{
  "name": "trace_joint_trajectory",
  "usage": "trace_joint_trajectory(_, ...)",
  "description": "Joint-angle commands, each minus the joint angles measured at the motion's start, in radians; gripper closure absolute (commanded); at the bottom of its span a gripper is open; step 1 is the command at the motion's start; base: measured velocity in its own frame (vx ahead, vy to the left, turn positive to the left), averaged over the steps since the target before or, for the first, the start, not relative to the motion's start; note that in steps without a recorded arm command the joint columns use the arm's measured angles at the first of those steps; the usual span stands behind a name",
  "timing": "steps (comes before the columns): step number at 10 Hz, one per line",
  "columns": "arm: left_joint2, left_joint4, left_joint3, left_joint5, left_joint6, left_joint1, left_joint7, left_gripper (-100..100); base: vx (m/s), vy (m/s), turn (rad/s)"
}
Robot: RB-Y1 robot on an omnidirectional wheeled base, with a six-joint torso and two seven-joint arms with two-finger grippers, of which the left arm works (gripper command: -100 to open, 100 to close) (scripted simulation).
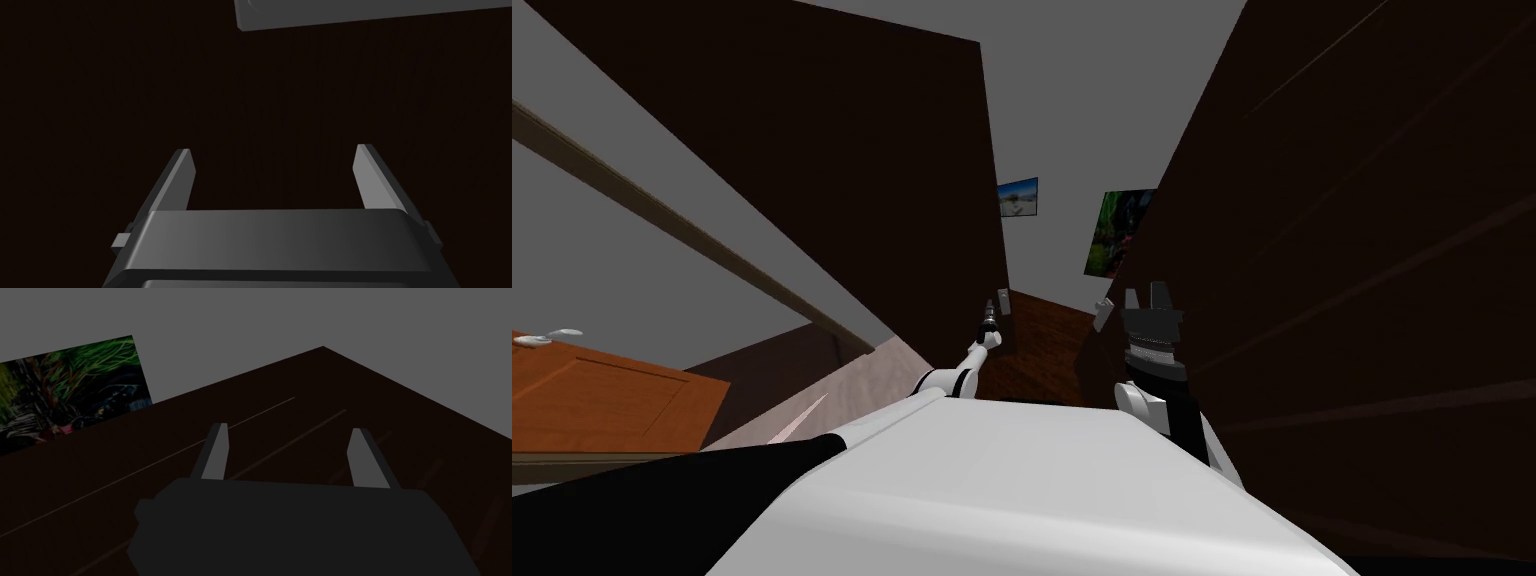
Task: Push the door open
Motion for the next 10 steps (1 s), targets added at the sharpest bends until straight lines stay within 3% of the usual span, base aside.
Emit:
trace_joint_trajectory(1, 0.004, 0.003, 0.001, 0.001, -0.003, 0.0, 0.001, -100, 0.218, -0.013, -0.031)
trace_joint_trajectory(3, -0.003, 0.004, 0.003, 0.002, -0.006, 0.002, 0.002, -100, 0.207, -0.017, -0.03)
trace_joint_trajectory(6, -0.04, 0.005, 0.006, 0.004, -0.01, 0.003, 0.002, -100, 0.186, -0.024, -0.033)
trace_joint_trajectory(7, -0.029, 0.007, 0.004, 0.004, -0.011, 0.002, 0.006, -100, 0.077, -0.006, -0.004)
trace_joint_trajectory(8, -0.029, 0.007, 0.004, 0.004, -0.011, 0.002, 0.006, 100, -0.01, 0.0, 0.006)
trace_joint_trajectory(10, -0.029, 0.007, 0.004, 0.004, -0.011, 0.002, 0.006, 100, -0.029, 0.001, -0.009)
